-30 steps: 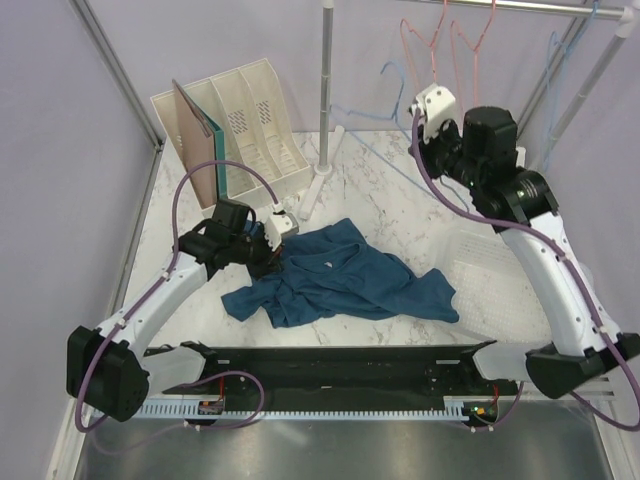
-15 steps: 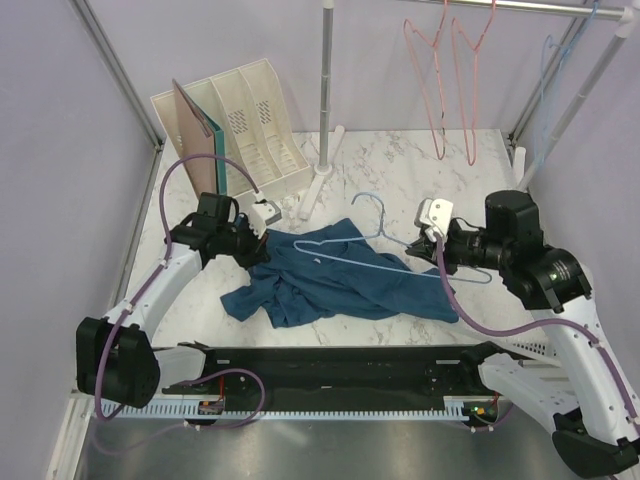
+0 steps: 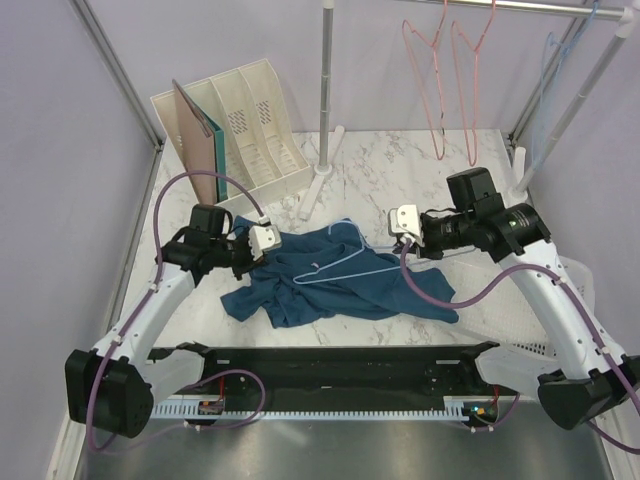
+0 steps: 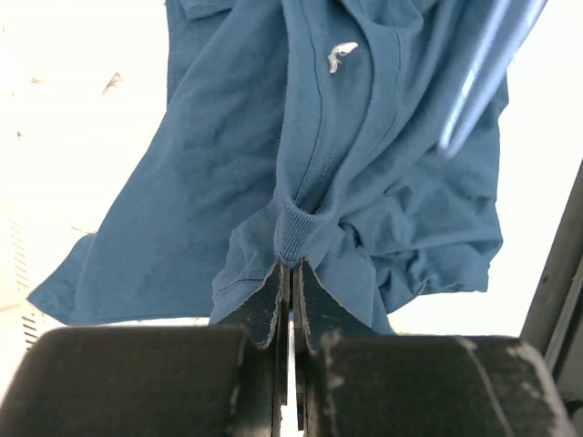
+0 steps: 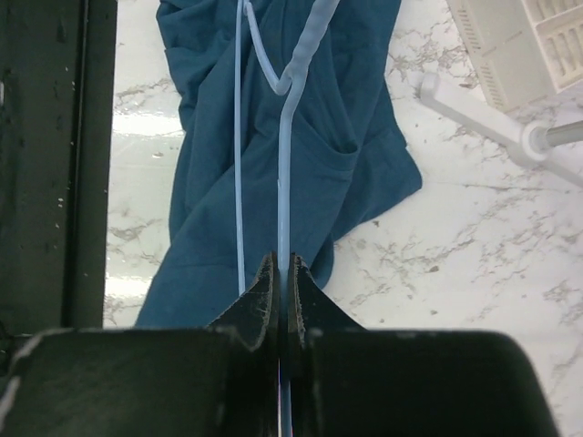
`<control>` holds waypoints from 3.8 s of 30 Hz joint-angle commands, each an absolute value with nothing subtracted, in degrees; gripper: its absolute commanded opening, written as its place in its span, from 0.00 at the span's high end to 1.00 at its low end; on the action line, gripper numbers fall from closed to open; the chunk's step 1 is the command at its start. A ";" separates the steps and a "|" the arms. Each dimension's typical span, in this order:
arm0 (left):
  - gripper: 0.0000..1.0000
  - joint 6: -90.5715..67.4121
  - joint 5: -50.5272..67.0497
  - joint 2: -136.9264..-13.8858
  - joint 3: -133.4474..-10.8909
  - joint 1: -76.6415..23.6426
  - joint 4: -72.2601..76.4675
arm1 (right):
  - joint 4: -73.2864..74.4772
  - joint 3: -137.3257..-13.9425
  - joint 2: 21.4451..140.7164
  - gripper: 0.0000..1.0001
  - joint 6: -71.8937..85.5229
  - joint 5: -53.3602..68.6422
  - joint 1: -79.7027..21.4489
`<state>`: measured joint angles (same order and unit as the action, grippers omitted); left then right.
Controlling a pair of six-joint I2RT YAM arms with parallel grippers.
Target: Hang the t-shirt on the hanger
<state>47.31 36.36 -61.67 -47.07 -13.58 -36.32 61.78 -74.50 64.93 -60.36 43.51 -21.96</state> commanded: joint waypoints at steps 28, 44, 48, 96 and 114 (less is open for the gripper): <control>0.98 62.49 39.46 -55.28 -43.77 -15.73 -39.29 | 60.21 -84.03 72.60 1.00 -72.95 47.64 -21.88; 0.98 58.80 39.99 -56.51 -47.37 -16.70 -39.73 | 59.59 -84.20 75.15 1.00 -72.42 50.01 -22.67; 0.98 58.45 39.46 -57.13 -47.72 -16.87 -39.81 | 59.68 -84.03 74.97 1.00 -71.98 50.54 -23.03; 0.91 36.58 45.18 -61.61 -61.97 -28.65 -36.66 | -2.36 -57.22 72.34 1.00 -33.32 57.83 -31.29; 0.73 26.81 42.72 -58.80 -54.76 -29.09 -26.81 | -15.20 -53.26 71.46 1.00 -23.12 54.32 -32.78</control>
